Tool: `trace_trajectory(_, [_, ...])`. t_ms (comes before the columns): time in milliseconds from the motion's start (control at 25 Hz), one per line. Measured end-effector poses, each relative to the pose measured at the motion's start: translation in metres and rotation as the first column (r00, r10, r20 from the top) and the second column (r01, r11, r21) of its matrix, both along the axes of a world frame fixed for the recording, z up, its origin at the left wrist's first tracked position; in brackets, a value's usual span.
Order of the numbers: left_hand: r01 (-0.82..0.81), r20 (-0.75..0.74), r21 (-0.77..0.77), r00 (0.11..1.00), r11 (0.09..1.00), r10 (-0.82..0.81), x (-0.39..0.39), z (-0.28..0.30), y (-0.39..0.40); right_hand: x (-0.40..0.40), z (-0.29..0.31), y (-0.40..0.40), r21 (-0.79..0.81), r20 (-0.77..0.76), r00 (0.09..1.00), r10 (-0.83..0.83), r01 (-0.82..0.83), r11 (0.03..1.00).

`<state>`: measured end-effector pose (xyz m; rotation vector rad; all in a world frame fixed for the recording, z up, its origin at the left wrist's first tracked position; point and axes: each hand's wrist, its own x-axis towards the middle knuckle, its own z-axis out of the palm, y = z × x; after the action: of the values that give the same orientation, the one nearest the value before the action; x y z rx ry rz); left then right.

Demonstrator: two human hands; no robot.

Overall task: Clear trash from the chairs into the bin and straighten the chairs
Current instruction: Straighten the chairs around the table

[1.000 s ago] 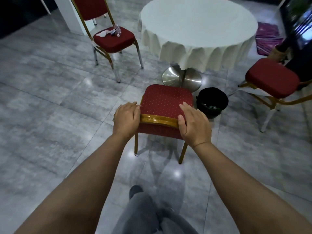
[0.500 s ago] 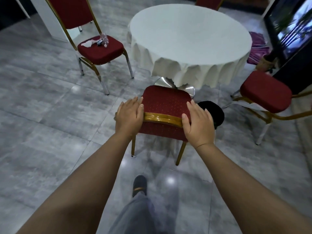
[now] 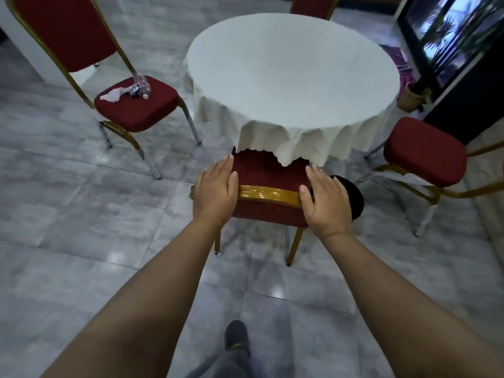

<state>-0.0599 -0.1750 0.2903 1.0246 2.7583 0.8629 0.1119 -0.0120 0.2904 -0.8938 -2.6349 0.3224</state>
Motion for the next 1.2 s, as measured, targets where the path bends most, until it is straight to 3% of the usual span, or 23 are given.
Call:
trace_trajectory(800, [0.031, 0.027, -0.022, 0.999, 0.999, -0.031, -0.069, 0.005, 0.048, -0.062, 0.006, 0.042, -0.004, 0.022, 0.999, -0.035, 0.035, 0.999])
trace_trajectory(1200, [0.089, 0.006, -0.103, 0.996, 0.991, -0.089, -0.087, 0.011, 0.056, -0.071, 0.012, 0.048, -0.068, 0.116, 0.993, -0.023, 0.031, 0.997])
